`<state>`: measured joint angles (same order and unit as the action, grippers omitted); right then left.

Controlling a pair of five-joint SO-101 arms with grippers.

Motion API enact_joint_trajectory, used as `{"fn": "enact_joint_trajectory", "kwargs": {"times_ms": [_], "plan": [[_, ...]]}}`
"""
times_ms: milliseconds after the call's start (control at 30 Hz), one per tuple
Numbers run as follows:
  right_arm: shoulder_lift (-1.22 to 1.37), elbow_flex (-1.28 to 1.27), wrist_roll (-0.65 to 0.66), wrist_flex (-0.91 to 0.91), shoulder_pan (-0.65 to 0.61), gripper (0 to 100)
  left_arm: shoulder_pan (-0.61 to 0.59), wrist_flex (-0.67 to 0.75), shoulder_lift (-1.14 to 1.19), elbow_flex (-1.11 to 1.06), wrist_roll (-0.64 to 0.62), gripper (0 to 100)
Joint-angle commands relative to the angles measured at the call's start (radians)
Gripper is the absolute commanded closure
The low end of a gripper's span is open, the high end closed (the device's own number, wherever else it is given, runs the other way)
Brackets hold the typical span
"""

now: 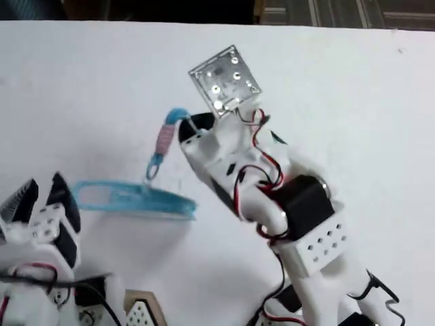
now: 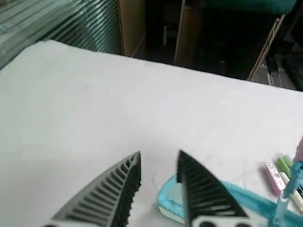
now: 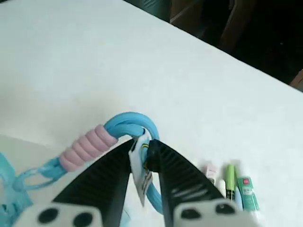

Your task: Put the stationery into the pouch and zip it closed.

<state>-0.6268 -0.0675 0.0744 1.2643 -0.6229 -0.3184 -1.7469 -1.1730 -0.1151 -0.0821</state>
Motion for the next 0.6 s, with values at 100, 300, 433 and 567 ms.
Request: {"fn": "enact_joint_trajectory", "kwargs": {"times_ms": [100,300,433,567], "plan": [[-0.016,-0.002,0.006,0.004,0.085,98.1,0.015,-0.005,0.202,0.008,-0.025,79],[-0.016,-0.002,0.006,0.005,0.134,98.1,0.125,-0.026,0.255,-0.026,0.180,79],[-0.016,-0.002,0.005,0.008,0.133,98.1,0.166,-0.020,0.288,-0.081,0.218,79],[-0.016,-0.002,0.009,0.008,0.131,98.1,0.113,-0.029,0.291,-0.008,0.216,79]]}}
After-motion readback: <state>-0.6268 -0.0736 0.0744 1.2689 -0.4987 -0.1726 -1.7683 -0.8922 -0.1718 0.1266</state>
